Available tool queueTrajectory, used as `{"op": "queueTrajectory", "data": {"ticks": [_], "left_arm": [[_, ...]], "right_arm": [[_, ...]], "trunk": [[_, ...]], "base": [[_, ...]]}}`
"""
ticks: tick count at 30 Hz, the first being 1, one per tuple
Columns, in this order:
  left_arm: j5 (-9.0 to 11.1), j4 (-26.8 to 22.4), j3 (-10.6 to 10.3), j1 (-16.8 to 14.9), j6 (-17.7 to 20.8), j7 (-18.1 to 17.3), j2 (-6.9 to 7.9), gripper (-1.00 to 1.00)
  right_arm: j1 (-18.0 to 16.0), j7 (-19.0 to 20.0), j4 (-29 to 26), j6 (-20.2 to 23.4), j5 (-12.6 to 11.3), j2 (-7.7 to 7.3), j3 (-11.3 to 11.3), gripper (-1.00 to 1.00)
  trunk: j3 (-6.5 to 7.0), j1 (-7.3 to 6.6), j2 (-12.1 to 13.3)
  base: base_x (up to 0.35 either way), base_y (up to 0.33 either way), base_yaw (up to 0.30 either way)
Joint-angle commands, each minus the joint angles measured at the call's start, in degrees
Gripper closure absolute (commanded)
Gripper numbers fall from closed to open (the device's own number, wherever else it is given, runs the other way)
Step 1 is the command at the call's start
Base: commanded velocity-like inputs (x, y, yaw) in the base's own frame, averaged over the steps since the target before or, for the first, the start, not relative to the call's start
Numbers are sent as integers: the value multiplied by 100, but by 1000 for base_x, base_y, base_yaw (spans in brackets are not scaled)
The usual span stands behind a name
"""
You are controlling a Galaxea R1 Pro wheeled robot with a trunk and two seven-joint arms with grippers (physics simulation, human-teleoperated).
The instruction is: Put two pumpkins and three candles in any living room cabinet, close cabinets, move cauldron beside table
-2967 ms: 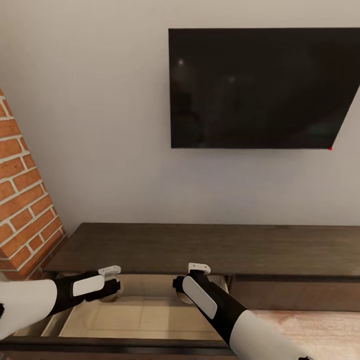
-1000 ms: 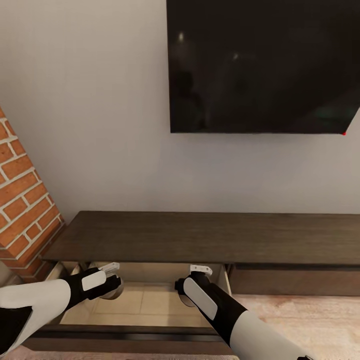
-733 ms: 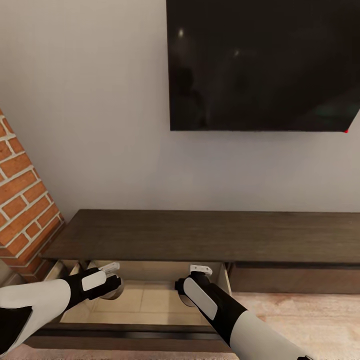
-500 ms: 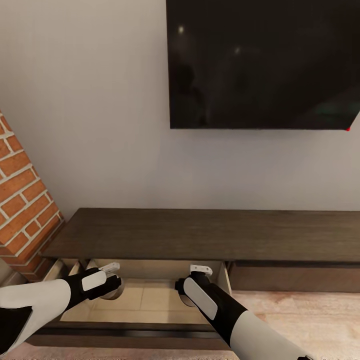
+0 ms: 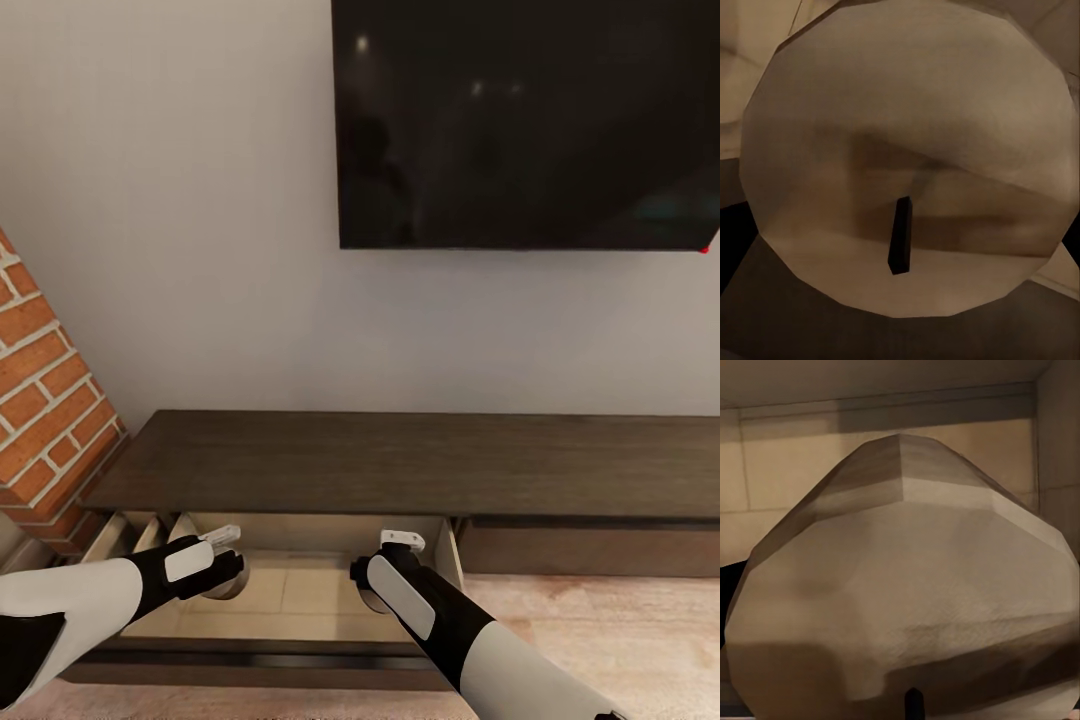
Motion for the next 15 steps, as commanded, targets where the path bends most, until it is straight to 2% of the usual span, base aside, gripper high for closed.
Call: {"op": "queueTrajectory", "data": {"ticks": [1,15], "left_arm": [[18,-17,-24,-9,-3,28,1,100],[18,-36,-24,-9,-14,20,-11,100]], "right_arm": [[-7,-45,-6,8,-34,-2,18,100],[-7,-45,-8,8,-26,-27,15,100]], "trunk": [[-14,-1,-3],[-127,-1,-3]], "base": [[0,0,0],[0,0,0]]}}
